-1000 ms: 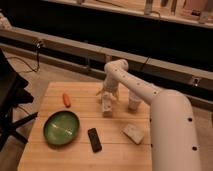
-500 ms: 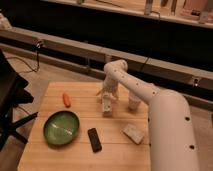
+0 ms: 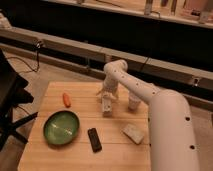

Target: Stand the bottle upright

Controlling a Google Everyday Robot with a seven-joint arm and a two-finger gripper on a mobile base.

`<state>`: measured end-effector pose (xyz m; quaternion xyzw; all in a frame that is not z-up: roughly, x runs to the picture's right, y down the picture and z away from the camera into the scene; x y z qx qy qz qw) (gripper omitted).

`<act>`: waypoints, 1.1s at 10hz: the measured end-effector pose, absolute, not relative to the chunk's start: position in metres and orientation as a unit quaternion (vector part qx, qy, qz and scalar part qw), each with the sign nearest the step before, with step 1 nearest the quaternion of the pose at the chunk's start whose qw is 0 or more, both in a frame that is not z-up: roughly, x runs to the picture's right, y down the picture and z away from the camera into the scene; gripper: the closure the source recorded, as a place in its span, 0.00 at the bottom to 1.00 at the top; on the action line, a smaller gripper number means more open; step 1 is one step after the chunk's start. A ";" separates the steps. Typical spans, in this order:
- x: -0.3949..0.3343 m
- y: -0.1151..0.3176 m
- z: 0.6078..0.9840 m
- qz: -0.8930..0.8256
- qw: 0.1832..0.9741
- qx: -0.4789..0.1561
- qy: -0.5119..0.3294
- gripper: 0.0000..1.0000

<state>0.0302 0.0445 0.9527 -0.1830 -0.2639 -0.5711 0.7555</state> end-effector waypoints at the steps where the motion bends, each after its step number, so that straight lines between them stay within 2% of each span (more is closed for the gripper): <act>1: 0.031 0.038 0.953 -0.575 0.755 -0.178 -0.260 0.20; 7: 0.027 -0.005 0.962 -0.615 0.737 -0.149 -0.237 0.20; 11: 0.012 -0.012 0.979 -0.637 0.716 -0.149 -0.244 0.20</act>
